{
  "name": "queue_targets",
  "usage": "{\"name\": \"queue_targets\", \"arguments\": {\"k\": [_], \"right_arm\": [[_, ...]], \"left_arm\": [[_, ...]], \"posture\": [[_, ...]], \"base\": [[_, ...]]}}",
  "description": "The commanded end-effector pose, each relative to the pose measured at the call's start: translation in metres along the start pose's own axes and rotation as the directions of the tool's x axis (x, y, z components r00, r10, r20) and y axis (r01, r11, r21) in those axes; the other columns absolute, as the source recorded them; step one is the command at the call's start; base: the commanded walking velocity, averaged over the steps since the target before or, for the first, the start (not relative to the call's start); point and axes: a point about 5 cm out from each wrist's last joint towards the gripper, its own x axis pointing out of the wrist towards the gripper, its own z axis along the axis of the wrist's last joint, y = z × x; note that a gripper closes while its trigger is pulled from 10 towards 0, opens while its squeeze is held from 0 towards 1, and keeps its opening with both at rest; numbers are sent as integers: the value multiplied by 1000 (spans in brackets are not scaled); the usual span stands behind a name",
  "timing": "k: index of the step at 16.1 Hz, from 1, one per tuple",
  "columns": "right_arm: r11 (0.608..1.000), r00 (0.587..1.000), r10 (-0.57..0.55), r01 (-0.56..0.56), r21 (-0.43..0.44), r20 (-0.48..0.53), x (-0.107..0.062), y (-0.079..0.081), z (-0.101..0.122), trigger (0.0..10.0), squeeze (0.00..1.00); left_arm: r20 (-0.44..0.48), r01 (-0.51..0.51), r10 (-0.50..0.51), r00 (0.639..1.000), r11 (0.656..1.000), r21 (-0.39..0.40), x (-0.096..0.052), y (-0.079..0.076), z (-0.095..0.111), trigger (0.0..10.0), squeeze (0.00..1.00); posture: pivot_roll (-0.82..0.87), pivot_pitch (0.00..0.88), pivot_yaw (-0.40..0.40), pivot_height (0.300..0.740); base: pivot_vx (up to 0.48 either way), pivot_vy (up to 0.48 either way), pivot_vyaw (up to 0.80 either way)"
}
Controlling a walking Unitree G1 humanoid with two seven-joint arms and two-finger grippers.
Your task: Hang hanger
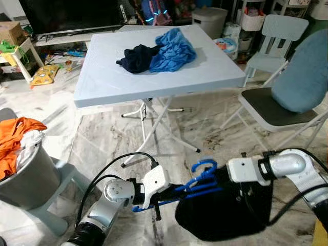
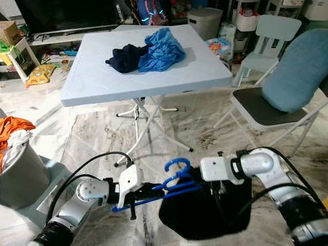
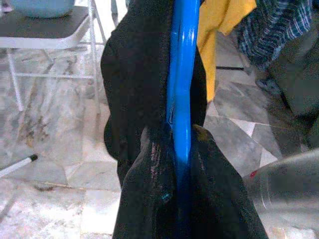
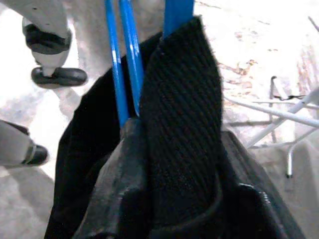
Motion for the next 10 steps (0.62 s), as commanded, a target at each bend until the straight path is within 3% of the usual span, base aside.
{"name": "queue_targets", "arguments": {"k": [1, 4, 10], "right_arm": [[998, 1000, -30, 29, -64, -9, 1, -14, 7, 10000, 1000], [995, 997, -67, 65, -73, -25, 1, -30, 9, 10000, 1000], [994, 996, -50, 43, -96, -69, 0, -42, 7, 10000, 1000]], "left_arm": [[34, -28, 29, 999, 999, -29, 2, -2, -1, 0, 0], [57, -60, 62, 996, 997, -42, 3, -3, -3, 0, 0], [68, -90, 94, 993, 995, -47, 3, -2, -3, 0, 0]], "posture": [[-205, 0, 42, 740], [-204, 0, 41, 740], [-197, 0, 38, 740]], "base": [[0, 0, 0], [0, 0, 0], [0, 0, 0]]}}
